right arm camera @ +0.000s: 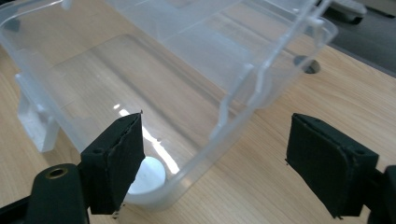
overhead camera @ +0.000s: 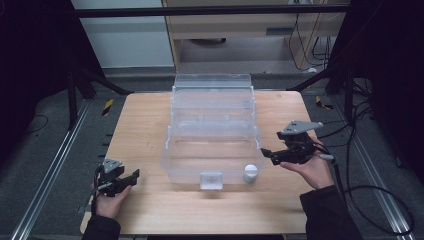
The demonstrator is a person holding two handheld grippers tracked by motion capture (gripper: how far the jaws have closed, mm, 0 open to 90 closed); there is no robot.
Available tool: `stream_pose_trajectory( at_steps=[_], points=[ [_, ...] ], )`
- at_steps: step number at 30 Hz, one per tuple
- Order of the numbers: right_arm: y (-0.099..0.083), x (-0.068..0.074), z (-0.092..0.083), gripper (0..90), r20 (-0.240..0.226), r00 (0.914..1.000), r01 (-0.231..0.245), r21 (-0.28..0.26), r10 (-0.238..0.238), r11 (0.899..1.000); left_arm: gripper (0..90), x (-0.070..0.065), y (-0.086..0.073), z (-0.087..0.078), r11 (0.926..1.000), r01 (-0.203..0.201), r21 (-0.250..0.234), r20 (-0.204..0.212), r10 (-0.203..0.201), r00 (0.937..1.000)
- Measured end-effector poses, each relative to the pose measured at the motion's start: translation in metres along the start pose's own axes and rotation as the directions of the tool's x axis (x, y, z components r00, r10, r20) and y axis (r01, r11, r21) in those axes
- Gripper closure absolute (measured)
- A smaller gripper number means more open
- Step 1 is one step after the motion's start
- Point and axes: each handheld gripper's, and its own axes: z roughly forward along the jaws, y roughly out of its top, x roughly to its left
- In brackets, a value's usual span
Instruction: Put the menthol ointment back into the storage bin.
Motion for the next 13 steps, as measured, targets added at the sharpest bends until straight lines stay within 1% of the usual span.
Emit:
stream_pose_trajectory(
  at_steps=[1, 3, 5, 7, 9, 11, 12, 13],
  points=[
    [-0.007, -0.002, -0.004, 18.8, 0.014, 0.9998, -0.015, -0.017, 0.015, 1.0, 38.0, 0.0, 0.0, 0.0, 1.0, 0.0, 0.0, 0.001, 0.0, 1.0],
    [-0.017, -0.004, -0.009, 18.5, 0.034, 0.9986, -0.04, -0.031, 0.041, 0.999, 37.7, 0.0, 0.0, 0.0, 1.0, -0.001, -0.002, 0.002, 0.001, 1.0],
    [-0.031, -0.006, -0.013, 18.6, 0.063, 0.9956, -0.066, -0.053, 0.069, 0.996, 37.5, 0.0, 0.0, 0.0, 1.0, -0.002, -0.001, 0.001, 0.002, 1.0],
    [-0.043, -0.008, -0.014, 18.5, 0.074, 0.9926, -0.092, -0.064, 0.096, 0.994, 37.0, 0.0, 0.0, 0.0, 1.0, -0.003, 0.001, 0.002, 0.003, 1.0],
    [-0.057, -0.011, -0.014, 18.5, 0.097, 0.9863, -0.127, -0.075, 0.134, 0.989, 36.6, 0.0, 0.0, 0.0, 1.0, -0.004, -0.001, 0.001, 0.004, 1.0],
    [-0.066, -0.015, -0.013, 17.9, 0.11, 0.9804, -0.158, -0.055, 0.164, 0.986, 36.1, 0.0, 0.0, 0.0, 1.0, -0.005, -0.006, -0.002, 0.005, 1.0],
    [-0.071, -0.017, -0.013, 17.5, 0.132, 0.9758, -0.168, -0.055, 0.174, 0.984, 35.8, 0.0, 0.0, -0.001, 1.0, -0.004, -0.009, -0.002, 0.004, 1.0],
    [-0.076, -0.019, -0.014, 17.9, 0.143, 0.9729, -0.175, -0.061, 0.182, 0.983, 35.7, 0.0, 0.0, -0.002, 0.9999, -0.003, -0.012, -0.006, 0.003, 1.0]
  ],
)
